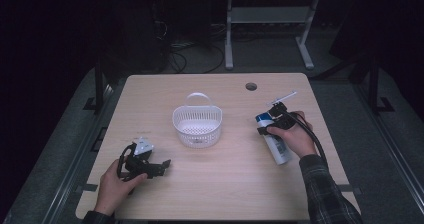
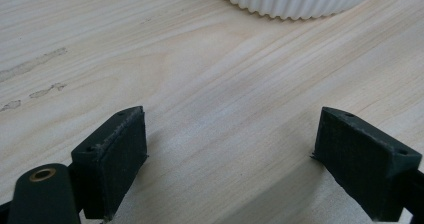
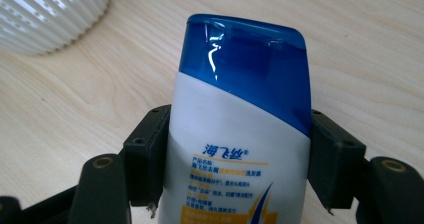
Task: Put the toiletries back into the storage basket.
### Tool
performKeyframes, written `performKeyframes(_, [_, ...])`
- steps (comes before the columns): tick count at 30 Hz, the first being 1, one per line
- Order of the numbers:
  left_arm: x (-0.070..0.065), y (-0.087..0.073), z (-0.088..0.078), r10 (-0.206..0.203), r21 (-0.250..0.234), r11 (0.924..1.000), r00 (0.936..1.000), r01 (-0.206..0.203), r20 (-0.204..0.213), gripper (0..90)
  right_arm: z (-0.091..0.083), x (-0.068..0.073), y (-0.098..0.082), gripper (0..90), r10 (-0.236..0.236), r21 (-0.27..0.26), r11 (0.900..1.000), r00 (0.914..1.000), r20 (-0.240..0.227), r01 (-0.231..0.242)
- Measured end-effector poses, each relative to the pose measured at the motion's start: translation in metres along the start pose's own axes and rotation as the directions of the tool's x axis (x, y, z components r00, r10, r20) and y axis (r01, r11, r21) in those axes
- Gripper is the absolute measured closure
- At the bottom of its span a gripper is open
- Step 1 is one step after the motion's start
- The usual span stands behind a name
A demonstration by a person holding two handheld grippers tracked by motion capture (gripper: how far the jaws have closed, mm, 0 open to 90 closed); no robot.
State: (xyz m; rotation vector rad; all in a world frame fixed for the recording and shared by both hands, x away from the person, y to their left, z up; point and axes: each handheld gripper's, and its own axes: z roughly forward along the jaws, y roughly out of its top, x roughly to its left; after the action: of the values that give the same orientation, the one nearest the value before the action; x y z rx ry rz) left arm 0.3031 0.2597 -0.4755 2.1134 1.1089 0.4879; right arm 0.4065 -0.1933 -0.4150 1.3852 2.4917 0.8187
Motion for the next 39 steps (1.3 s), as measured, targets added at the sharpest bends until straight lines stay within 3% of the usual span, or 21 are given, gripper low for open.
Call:
performKeyframes(8, [0.0, 0.0, 0.0, 0.0, 0.0, 1.0, 1.0, 0.0, 0.0, 12.6, -0.019, -0.001, -0.008, 34.6, 0.02, -0.087, 0.996, 0.9996, -0.021, -0.022])
performKeyframes(17, [0.0, 0.0, 0.0, 0.0, 0.0, 1.0, 1.0, 0.0, 0.0, 12.6, -0.041, -0.001, -0.016, 34.7, 0.033, -0.189, 0.981, 0.9989, -0.032, -0.038])
performKeyframes(22, [0.0, 0.0, 0.0, -0.003, -0.004, 1.0, 1.0, 0.003, 0.0, 12.6, -0.053, 0.002, -0.021, 34.9, 0.038, -0.251, 0.967, 0.9986, -0.037, -0.046])
performKeyframes(30, [0.0, 0.0, 0.0, -0.002, -0.004, 1.0, 1.0, 0.002, -0.001, 12.6, -0.058, 0.004, -0.03, 34.9, 0.034, -0.303, 0.952, 0.9982, -0.049, -0.048])
performKeyframes(31, [0.0, 0.0, 0.0, -0.002, -0.004, 1.0, 1.0, 0.002, -0.001, 12.6, -0.059, 0.005, -0.034, 34.9, 0.032, -0.324, 0.945, 0.9981, -0.053, -0.048])
performKeyframes(33, [0.0, 0.0, 0.0, -0.001, -0.004, 1.0, 1.0, 0.001, 0.0, 12.6, -0.06, 0.005, -0.036, 34.8, 0.034, -0.332, 0.942, 0.9978, -0.056, -0.051])
performKeyframes(34, [0.0, 0.0, 0.001, -0.006, -0.008, 0.9999, 1.0, 0.006, 0.0, 12.6, -0.061, 0.005, -0.041, 34.8, 0.034, -0.36, 0.931, 0.9975, -0.062, -0.054])
performKeyframes(39, [0.0, 0.0, 0.001, -0.007, -0.009, 0.9999, 1.0, 0.006, -0.001, 12.6, -0.067, 0.003, -0.046, 34.8, 0.032, -0.395, 0.917, 0.9978, -0.058, -0.052])
